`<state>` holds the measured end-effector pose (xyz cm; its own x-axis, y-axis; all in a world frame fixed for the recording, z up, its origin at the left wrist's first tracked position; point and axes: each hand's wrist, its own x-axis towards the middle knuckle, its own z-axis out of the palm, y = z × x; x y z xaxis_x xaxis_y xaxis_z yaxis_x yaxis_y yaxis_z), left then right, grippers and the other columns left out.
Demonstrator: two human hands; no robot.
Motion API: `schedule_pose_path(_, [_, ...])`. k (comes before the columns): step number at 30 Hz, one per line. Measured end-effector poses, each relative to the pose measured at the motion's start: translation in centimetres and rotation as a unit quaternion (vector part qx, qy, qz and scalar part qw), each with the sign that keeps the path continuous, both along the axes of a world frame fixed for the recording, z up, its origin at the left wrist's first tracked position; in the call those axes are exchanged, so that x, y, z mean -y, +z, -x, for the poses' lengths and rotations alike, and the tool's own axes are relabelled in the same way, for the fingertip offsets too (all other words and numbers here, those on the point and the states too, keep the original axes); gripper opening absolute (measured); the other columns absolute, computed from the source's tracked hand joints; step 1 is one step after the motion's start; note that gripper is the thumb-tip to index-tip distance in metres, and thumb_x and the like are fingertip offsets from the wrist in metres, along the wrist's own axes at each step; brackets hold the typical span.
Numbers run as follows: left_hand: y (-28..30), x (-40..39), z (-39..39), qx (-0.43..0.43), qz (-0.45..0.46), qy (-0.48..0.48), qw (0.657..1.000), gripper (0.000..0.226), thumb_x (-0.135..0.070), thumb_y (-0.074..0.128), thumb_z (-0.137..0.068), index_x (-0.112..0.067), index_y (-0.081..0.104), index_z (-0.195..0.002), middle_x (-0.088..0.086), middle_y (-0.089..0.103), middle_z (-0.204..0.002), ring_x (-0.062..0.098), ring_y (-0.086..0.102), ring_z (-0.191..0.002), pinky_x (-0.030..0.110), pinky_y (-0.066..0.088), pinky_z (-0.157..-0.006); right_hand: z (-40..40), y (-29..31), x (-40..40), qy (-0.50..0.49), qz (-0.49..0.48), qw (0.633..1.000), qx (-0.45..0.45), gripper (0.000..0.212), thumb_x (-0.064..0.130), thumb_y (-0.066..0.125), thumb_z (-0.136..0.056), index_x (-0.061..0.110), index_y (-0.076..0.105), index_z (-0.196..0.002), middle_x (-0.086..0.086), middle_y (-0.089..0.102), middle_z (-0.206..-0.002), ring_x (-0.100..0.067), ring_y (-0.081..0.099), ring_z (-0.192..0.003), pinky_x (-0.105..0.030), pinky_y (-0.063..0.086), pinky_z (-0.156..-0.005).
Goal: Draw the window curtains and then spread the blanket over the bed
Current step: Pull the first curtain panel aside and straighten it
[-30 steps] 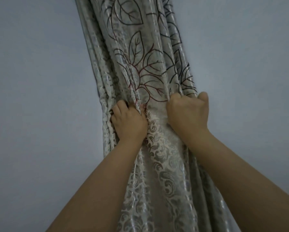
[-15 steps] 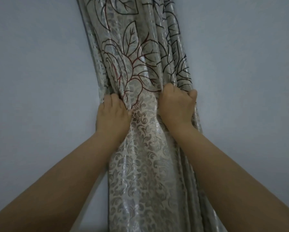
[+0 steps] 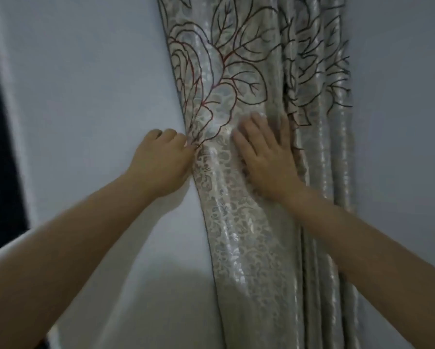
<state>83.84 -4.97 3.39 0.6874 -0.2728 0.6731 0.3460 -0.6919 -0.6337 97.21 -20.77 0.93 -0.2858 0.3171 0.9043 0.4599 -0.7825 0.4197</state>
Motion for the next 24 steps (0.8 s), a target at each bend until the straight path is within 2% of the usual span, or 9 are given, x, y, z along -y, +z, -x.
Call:
schedule_pose_path(2, [-1.2, -1.6, 5.7, 0.016, 0.044, 0.015, 0.999, 0.007, -0.006, 0.066, -0.063, -0.004, 0.062, -0.059, 0.016, 0.063, -0.062, 0.031, 0.063, -0.06, 0.034, 0.049, -0.056, 3.2, -1.7, -2.2, 0.052, 0.057, 0.995, -0.069, 0.028, 0.013, 0.047, -0.083, 0.003, 0.068, -0.099, -0.019, 0.071, -0.104, -0.036, 0.066, -0.102, -0.065, 0.043, -0.087])
schedule_pose_path(4, [-2.5, -2.8, 11.1, 0.021, 0.068, 0.048, 0.996, 0.006, -0.008, 0.059, -0.065, -0.005, 0.064, -0.063, 0.014, 0.065, -0.066, 0.031, 0.064, -0.064, 0.033, 0.05, -0.058, 6.7, -3.0, -4.4, 0.115, 0.082, 0.978, -0.152, 0.032, 0.013, 0.047, -0.079, 0.001, 0.068, -0.099, -0.022, 0.07, -0.099, -0.038, 0.067, -0.095, -0.063, 0.045, -0.087])
schedule_pose_path(7, [-4.5, -4.0, 19.3, 0.047, 0.121, 0.11, 0.985, 0.008, -0.008, 0.063, -0.068, -0.005, 0.067, -0.075, 0.014, 0.067, -0.075, 0.033, 0.065, -0.073, 0.036, 0.052, -0.063, 12.9, -5.1, -8.4, 0.236, 0.061, 0.943, -0.229, 0.023, 0.002, 0.058, -0.076, -0.003, 0.068, -0.097, -0.024, 0.069, -0.099, -0.038, 0.067, -0.091, -0.056, 0.048, -0.087])
schedule_pose_path(9, [-6.3, -4.5, 24.7, 0.043, 0.186, 0.202, 0.96, 0.019, -0.015, 0.06, -0.078, -0.006, 0.065, -0.094, 0.015, 0.065, -0.096, 0.034, 0.061, -0.094, 0.041, 0.049, -0.078, 17.4, -6.8, -11.2, 0.288, 0.079, 0.919, -0.26, 0.022, -0.003, 0.066, -0.07, -0.004, 0.067, -0.092, -0.024, 0.068, -0.096, -0.037, 0.066, -0.088, -0.053, 0.051, -0.083])
schedule_pose_path(12, [-8.4, -5.8, 32.9, 0.05, 0.237, 0.305, 0.921, 0.032, -0.025, 0.049, -0.086, -0.011, 0.056, -0.113, 0.011, 0.055, -0.12, 0.03, 0.048, -0.117, 0.04, 0.041, -0.093, 24.4, -8.7, -14.7, 0.338, 0.125, 0.888, -0.285, 0.028, -0.006, 0.058, -0.064, -0.005, 0.064, -0.091, -0.023, 0.067, -0.093, -0.039, 0.065, -0.085, -0.051, 0.051, -0.079])
schedule_pose_path(16, [-9.5, -7.2, 45.0, 0.102, 0.263, 0.41, 0.867, 0.039, -0.023, 0.051, -0.083, -0.013, 0.05, -0.121, 0.013, 0.053, -0.123, 0.032, 0.048, -0.116, 0.042, 0.044, -0.09, 34.8, -10.4, -20.9, 0.419, 0.199, 0.818, -0.341, 0.032, -0.007, 0.045, -0.072, -0.006, 0.061, -0.1, -0.026, 0.062, -0.105, -0.042, 0.057, -0.1, -0.053, 0.041, -0.093])
schedule_pose_path(20, [-9.7, -7.2, 56.4, 0.156, 0.243, 0.502, 0.815, 0.037, -0.02, 0.052, -0.082, -0.008, 0.049, -0.117, 0.016, 0.056, -0.113, 0.035, 0.051, -0.108, 0.041, 0.045, -0.081, 45.6, -10.5, -26.3, 0.509, 0.24, 0.737, -0.374, 0.036, -0.001, 0.05, -0.072, 0.0, 0.06, -0.107, -0.021, 0.061, -0.114, -0.035, 0.052, -0.109, -0.043, 0.04, -0.095])
schedule_pose_path(22, [-9.5, -6.8, 61.7, 0.18, 0.223, 0.511, 0.81, 0.041, -0.014, 0.056, -0.079, -0.005, 0.05, -0.118, 0.021, 0.057, -0.111, 0.039, 0.053, -0.103, 0.045, 0.047, -0.078, 51.4, -10.1, -28.7, 0.559, 0.26, 0.693, -0.374, 0.036, 0.001, 0.052, -0.072, 0.001, 0.061, -0.107, -0.02, 0.06, -0.114, -0.034, 0.052, -0.11, -0.041, 0.041, -0.093])
schedule_pose_path(24, [-9.3, -6.5, 66.6, 0.186, 0.166, 0.511, 0.823, 0.044, -0.004, 0.061, -0.072, -0.001, 0.053, -0.115, 0.026, 0.061, -0.103, 0.044, 0.059, -0.094, 0.049, 0.052, -0.071, 57.3, -9.5, -31.0, 0.61, 0.277, 0.645, -0.367, 0.034, 0.002, 0.055, -0.074, 0.001, 0.061, -0.108, -0.02, 0.06, -0.115, -0.035, 0.052, -0.11, -0.039, 0.04, -0.092])
